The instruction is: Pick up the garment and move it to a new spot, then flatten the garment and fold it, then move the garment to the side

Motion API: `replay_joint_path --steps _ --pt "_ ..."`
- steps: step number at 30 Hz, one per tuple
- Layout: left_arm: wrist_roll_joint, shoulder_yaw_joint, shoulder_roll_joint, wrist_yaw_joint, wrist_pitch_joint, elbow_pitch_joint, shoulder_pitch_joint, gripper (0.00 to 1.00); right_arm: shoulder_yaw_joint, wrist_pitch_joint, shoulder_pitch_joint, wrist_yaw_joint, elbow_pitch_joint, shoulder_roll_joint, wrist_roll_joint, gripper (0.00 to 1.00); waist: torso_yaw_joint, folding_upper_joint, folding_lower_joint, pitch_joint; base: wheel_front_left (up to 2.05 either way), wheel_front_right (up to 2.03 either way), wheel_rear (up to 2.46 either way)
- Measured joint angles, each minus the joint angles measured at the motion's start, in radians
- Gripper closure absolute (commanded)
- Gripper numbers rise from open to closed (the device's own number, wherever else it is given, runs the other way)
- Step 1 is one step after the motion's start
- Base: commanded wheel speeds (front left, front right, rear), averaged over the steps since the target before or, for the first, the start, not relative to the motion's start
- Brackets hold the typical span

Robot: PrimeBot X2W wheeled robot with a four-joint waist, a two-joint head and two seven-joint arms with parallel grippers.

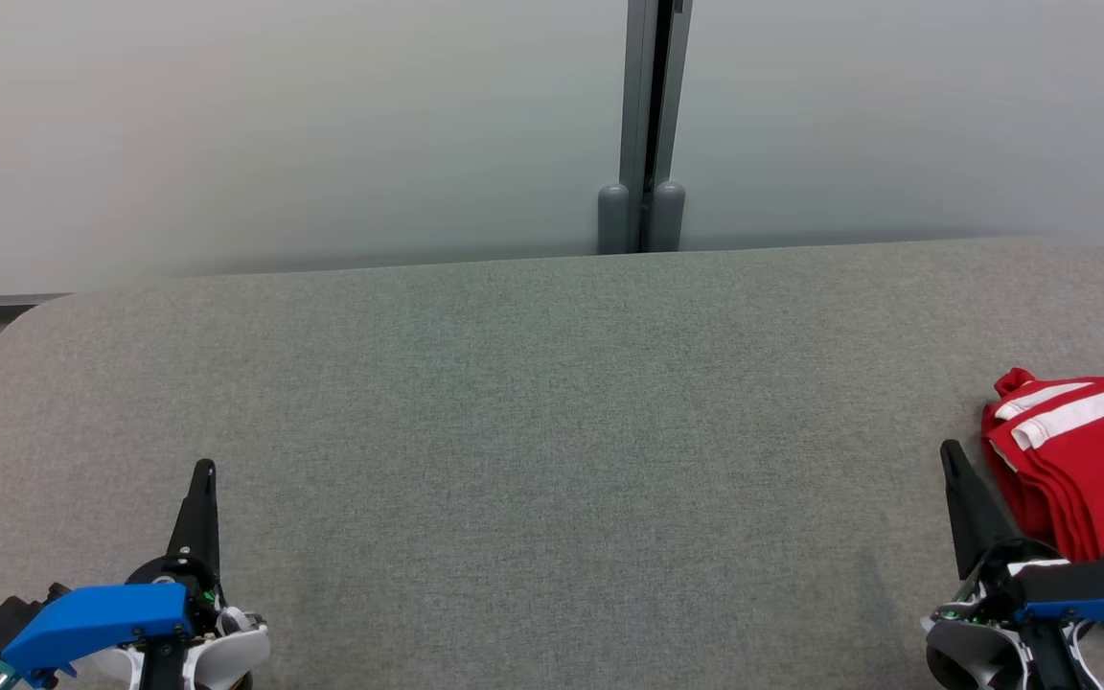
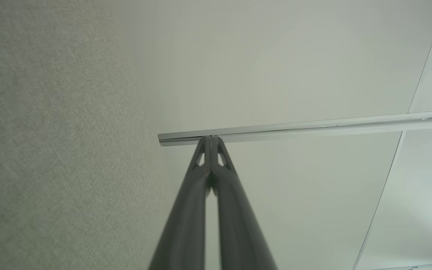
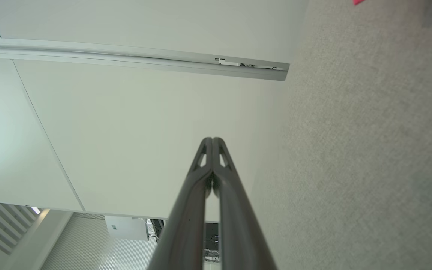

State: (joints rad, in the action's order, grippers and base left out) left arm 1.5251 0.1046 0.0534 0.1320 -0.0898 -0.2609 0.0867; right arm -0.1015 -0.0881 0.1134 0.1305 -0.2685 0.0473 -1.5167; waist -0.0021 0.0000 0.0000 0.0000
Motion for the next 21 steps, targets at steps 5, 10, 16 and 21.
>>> replay_joint_path --steps 5,10,16,21 --pt "0.031 0.005 -0.001 0.0 -0.009 0.005 0.004 1.0 -0.004 -0.009 0.0 0.0 0.008 0.0 -0.033 1.0 0.001 0.0 0.0 0.001 0.0 0.0 0.0" --pt "0.061 0.007 -0.002 0.0 -0.018 0.01 0.013 1.0 -0.008 -0.019 0.0 0.0 0.017 0.0 -0.066 1.0 0.001 0.0 0.0 0.002 0.0 0.0 0.0" --pt "0.086 0.009 -0.002 0.0 -0.024 0.015 0.017 1.0 -0.012 -0.025 0.0 0.0 0.024 0.0 -0.095 1.0 0.002 0.0 0.0 0.003 0.0 0.0 0.0" --pt "0.086 0.009 -0.002 0.0 -0.024 0.015 0.017 1.0 -0.012 -0.025 0.0 0.0 0.024 0.0 -0.095 1.0 0.002 0.0 0.0 0.003 0.0 0.0 0.0"
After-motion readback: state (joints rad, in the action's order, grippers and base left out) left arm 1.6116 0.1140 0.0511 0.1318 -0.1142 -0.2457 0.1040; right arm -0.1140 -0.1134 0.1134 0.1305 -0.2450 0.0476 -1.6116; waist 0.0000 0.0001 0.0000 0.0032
